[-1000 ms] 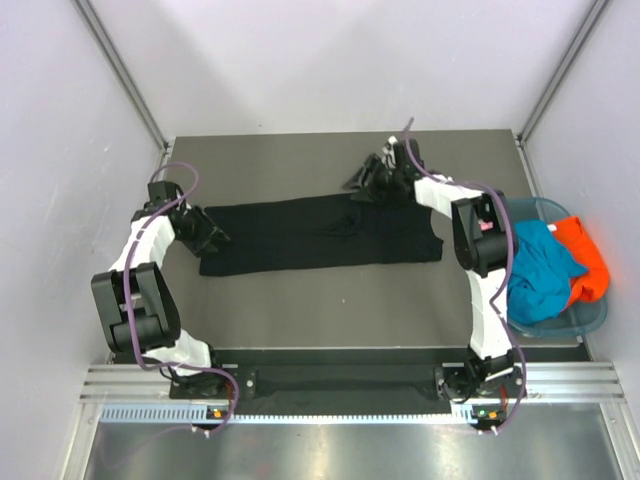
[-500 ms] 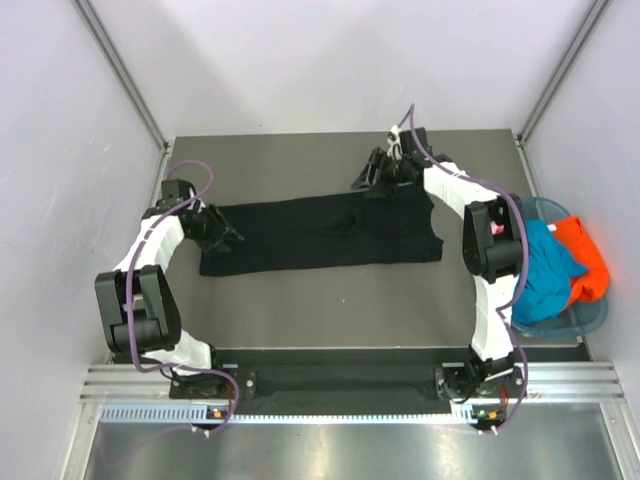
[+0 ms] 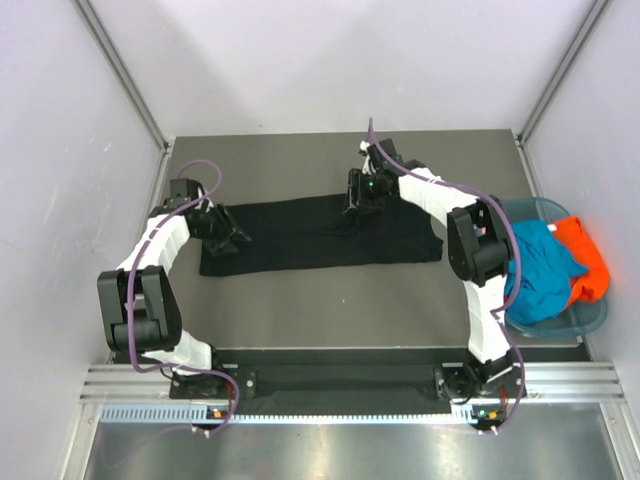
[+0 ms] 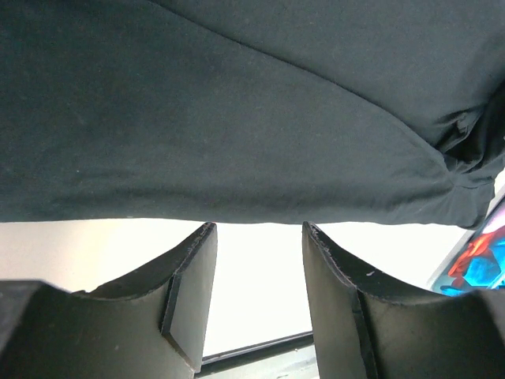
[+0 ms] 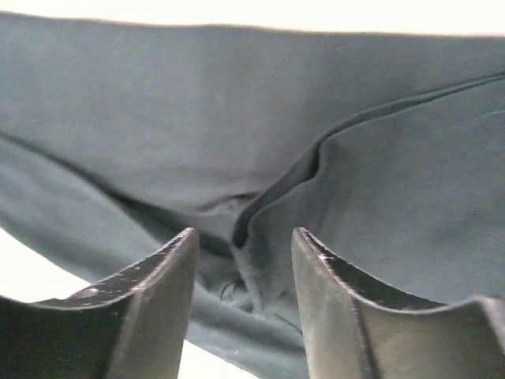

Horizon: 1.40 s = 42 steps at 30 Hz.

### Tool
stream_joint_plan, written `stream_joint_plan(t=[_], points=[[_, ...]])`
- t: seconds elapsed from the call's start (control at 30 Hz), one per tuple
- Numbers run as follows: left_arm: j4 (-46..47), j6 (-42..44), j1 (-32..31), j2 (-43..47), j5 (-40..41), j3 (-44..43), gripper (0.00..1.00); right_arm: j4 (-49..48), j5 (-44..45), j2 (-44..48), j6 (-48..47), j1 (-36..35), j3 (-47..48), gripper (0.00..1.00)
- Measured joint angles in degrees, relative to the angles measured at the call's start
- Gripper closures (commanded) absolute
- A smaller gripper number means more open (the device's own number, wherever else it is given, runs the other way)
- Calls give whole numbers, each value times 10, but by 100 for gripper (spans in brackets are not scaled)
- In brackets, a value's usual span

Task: Fold and stack the t-shirts
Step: Fold the tshirt

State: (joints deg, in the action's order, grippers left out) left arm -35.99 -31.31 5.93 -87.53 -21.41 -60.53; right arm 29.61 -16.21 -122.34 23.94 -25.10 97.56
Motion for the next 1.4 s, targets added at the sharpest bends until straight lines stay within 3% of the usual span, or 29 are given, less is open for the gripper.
stream_joint_plan(t=[0.23,0.4,0.43,0.63,0.87,1.07,1.3,1.4], points=[[0,0,0,0,0,0,48,21,50,-14,-19,-3,30,71],[0,0,0,0,0,0,48,37,60,-32,-25,-4,38,100],[0,0,0,0,0,0,48,38,59,-35,-26,-5,39,100],[0,1,0,0,0,0,48,30,39,-40,-3,-7,49,100],[0,1,0,0,0,0,48,-94,-19,-40,130,-7,22,100],[-2,5,0,0,-2,0,48,-191,-66,-74,219,-7,22,91],[-7,14,0,0,-3,0,47,-207,-90,-115,237,-3,22,51],[-9,15,-2,-1,-3,0,46,-200,-89,-107,208,1,22,50]])
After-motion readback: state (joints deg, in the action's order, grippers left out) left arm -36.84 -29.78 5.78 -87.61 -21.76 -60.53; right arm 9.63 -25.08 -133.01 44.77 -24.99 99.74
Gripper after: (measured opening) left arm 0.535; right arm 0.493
